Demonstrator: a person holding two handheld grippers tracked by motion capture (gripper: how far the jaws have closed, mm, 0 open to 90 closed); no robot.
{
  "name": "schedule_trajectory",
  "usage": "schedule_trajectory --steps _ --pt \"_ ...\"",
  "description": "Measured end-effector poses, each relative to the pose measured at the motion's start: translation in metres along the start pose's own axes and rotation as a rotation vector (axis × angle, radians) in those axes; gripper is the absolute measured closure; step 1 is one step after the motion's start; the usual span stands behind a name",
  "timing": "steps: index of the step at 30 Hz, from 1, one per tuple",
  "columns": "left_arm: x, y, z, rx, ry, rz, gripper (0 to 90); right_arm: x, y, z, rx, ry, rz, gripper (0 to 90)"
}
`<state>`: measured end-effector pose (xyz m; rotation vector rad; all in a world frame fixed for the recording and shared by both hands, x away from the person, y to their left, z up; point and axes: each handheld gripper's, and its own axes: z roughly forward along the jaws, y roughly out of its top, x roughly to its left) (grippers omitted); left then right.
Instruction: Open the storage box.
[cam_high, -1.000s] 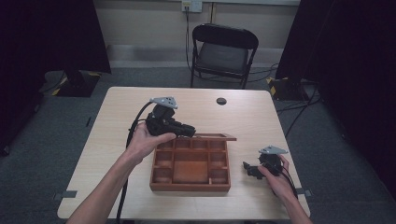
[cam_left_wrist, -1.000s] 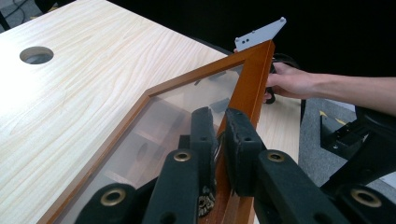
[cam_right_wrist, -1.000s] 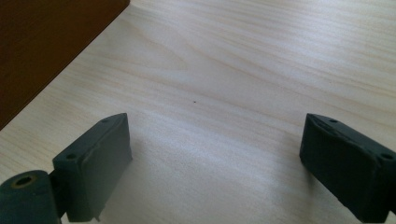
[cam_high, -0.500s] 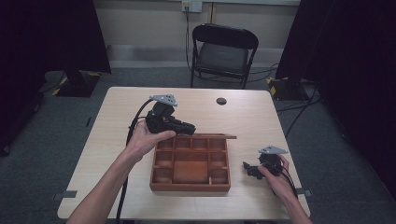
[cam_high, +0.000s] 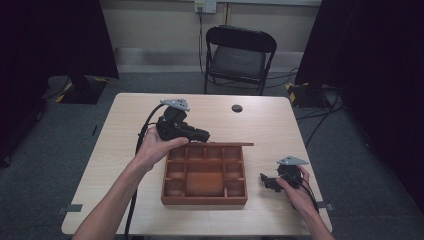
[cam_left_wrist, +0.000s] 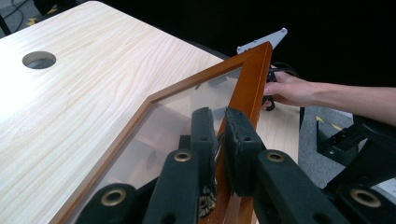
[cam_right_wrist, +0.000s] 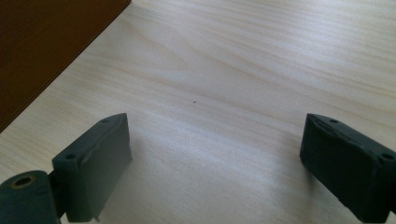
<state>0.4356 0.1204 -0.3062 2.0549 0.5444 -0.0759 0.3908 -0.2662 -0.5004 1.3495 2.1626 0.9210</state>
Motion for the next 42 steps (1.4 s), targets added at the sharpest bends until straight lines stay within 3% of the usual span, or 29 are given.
schedule_trajectory --steps 8,29,42 --pt "0.001 0.004 -0.001 -0.001 0.019 0.011 83.1 0.0 0.0 0.0 0.0 0.0 -0.001 7.9" --pt "0.006 0.007 -0.002 -0.02 0.013 0.003 83.5 0.0 0.0 0.0 0.0 -0.001 0.001 7.9" --pt "0.006 0.011 -0.003 -0.025 0.039 0.02 83.5 0.0 0.0 0.0 0.0 -0.001 0.001 7.9"
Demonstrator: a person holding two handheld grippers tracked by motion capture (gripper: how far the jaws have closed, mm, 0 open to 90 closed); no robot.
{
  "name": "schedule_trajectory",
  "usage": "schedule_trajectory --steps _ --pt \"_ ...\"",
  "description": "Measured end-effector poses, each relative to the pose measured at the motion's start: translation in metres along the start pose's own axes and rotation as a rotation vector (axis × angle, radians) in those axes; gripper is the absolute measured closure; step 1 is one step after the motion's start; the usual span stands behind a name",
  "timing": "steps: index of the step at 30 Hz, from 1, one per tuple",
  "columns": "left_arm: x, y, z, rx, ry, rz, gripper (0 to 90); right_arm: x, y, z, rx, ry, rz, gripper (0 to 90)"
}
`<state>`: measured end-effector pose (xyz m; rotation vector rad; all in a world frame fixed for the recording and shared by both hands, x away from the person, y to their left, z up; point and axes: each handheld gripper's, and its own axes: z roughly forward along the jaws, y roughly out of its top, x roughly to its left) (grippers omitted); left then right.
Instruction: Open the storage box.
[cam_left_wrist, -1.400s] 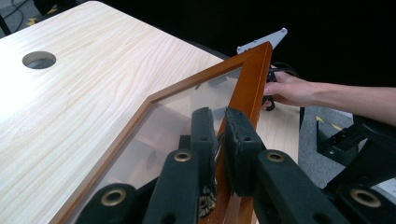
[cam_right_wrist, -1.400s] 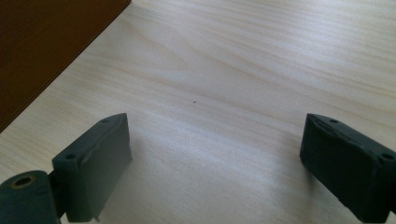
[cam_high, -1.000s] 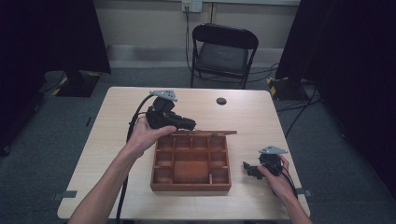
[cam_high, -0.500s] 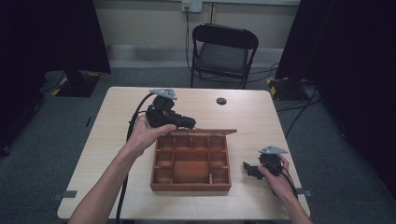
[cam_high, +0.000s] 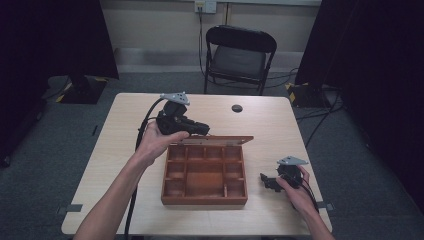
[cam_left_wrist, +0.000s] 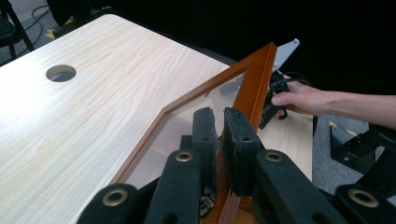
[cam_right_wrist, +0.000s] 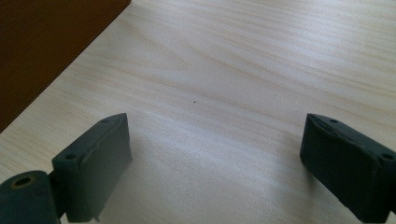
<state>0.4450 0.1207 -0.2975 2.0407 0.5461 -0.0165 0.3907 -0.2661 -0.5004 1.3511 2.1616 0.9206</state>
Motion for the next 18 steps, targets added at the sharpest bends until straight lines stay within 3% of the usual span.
schedule_trajectory --steps 18 --pt "-0.0011 -0.0037 -0.0002 -0.019 0.002 -0.003 83.7 0.0 0.0 0.0 0.0 0.0 0.0 8.0"
